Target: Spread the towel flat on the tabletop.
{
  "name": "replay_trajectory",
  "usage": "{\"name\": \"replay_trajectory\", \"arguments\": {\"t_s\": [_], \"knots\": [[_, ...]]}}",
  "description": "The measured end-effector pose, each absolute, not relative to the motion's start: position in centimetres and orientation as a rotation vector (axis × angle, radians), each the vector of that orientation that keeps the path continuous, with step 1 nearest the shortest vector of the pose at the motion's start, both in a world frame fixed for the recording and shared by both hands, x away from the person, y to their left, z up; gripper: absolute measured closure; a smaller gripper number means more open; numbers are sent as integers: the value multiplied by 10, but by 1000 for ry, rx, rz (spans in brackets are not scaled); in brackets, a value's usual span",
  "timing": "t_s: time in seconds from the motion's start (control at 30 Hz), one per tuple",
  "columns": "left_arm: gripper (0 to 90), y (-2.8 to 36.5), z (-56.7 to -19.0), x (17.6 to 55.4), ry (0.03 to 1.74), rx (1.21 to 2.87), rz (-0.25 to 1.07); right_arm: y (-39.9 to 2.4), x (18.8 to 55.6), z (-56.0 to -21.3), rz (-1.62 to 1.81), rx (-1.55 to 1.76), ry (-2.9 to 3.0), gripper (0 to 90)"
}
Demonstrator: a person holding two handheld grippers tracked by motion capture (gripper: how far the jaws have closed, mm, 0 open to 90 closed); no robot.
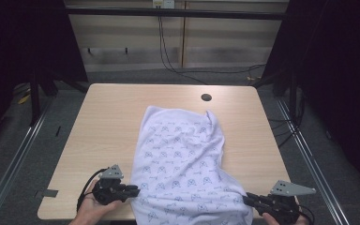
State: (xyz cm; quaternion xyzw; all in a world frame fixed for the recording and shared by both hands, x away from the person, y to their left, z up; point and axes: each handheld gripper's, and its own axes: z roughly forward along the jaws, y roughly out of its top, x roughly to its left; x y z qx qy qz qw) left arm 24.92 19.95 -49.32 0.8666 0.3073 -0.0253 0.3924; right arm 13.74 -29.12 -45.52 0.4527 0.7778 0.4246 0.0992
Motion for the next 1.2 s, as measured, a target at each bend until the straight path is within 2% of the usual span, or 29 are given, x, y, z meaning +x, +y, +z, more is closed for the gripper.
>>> {"name": "replay_trajectory", "arguments": {"t_s": [0.1,0.2,0.23,0.27,0.37,0.43,0.63,0.7,0.73,0.77,0.8,1.0,1.17,1.2], "knots": [[752,197,-493,259,786,2183,-56,-297,136,-455,1229,1377,2248,752],[712,184,-494,285,814,2166,-6,-300,144,-455,1232,1378,2233,676],[722,184,-494,285,814,2166,-6,-300,144,-455,1232,1378,2233,676],[748,176,-498,296,821,2187,6,-291,158,-455,1211,1344,2234,606],[853,171,-500,298,824,2177,-8,-286,173,-453,1215,1329,2229,572],[888,169,-499,294,788,2207,2,-280,194,-451,1236,1298,2242,549],[900,176,-499,278,759,2213,-49,-251,247,-467,1154,1287,2372,526],[900,180,-498,274,761,2222,-44,-243,261,-482,1045,1322,2408,763],[900,183,-498,272,763,2225,-24,-243,261,-482,1045,1322,2408,763],[900,187,-498,272,770,2218,-20,-244,261,-483,1024,1314,2396,844],[900,190,-498,272,776,2212,-24,-248,259,-482,1025,1353,2370,882],[877,186,-502,292,825,2161,-18,-288,227,-471,1105,1376,2270,887],[868,151,-501,310,805,2180,32,-317,218,-476,1112,1441,2212,884],[866,145,-501,313,795,2186,54,-319,219,-478,1102,1455,2210,850]]}}
